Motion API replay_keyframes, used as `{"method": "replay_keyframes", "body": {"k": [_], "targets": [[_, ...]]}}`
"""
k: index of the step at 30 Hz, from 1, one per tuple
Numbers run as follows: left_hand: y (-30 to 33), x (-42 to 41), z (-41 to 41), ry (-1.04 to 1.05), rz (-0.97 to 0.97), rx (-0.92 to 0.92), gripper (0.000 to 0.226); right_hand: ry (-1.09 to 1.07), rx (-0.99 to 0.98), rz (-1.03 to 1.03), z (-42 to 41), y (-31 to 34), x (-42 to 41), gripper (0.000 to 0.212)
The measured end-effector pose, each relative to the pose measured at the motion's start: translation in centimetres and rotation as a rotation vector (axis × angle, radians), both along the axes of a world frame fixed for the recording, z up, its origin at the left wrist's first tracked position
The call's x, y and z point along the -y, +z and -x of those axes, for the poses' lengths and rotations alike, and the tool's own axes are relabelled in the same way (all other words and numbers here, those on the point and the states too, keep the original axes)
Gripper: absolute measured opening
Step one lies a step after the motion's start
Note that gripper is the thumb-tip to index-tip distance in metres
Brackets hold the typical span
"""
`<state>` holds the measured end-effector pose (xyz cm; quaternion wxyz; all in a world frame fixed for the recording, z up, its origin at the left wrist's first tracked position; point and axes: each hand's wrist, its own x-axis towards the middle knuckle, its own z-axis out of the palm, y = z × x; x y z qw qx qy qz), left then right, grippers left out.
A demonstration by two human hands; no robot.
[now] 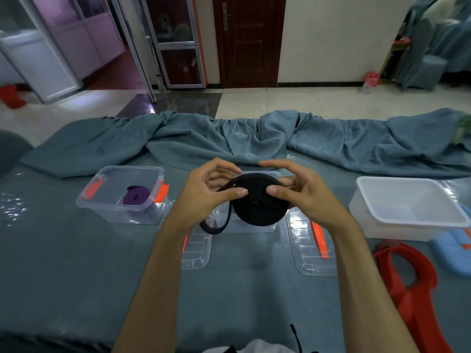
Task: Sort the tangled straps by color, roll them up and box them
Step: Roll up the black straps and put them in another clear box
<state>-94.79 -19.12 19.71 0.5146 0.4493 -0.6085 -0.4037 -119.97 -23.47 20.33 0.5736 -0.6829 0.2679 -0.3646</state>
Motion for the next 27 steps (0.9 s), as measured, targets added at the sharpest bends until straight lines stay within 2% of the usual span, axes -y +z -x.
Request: {"method": "replay_keyframes", "body": {"k": [10, 15, 20, 24, 27], "targets": [[0.2, 0.1, 0.6, 0.033, 0.07, 0.041, 0.026, 0.031, -0.068, 0.005, -0.1, 0.1, 0.3, 0.039], [0.4, 0.2, 1.0, 0.012, 0.066, -0.034, 0.021, 0.007, -0.018, 0.072, -0.1, -0.2, 0.4, 0.031], [0.2, 0.5, 1.9, -0.011, 0.056, -0.03, 0.019, 0.017, -0.062, 0.029, 0.2, -0.4, 0.9, 0.037], [0.3, 0.7, 1.0, -0.067, 0.0, -0.024, 0.026, -0.05, -0.026, 0.106, 0.3, -0.7, 0.9, 0.053], [0.6, 0.6, 0.3, -0.072, -0.011, -0.023, 0.029, -0.072, -0.011, 0.079, 0.0, -0.8, 0.9, 0.041]]}}
